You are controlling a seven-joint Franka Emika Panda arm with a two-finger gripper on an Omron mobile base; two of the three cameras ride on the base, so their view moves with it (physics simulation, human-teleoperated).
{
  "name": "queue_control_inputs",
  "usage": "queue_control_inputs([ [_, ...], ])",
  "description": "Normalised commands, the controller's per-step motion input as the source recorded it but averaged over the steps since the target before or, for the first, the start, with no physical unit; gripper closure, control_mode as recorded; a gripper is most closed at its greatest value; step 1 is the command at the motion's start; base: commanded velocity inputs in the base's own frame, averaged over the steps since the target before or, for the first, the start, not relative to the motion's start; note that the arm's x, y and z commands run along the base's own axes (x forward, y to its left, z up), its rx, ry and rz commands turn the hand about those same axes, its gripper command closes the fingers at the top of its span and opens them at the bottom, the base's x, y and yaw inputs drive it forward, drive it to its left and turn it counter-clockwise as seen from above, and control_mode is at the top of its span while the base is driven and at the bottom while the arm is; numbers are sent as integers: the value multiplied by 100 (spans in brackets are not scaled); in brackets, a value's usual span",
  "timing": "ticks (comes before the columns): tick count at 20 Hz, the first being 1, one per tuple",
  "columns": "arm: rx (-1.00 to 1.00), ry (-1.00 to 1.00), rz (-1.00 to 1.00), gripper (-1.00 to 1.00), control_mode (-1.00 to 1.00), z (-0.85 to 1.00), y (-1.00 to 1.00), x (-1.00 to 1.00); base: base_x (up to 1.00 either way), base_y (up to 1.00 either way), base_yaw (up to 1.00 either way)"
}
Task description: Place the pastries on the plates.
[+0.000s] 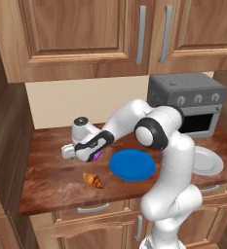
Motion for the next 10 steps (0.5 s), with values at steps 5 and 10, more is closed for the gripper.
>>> queue_control_inputs([
  [5, 0, 7, 0, 100, -100, -58, -24, 0, 0, 0, 0],
  [10, 0, 9, 0, 100, -100, -49, -49, 0, 0, 0, 0],
])
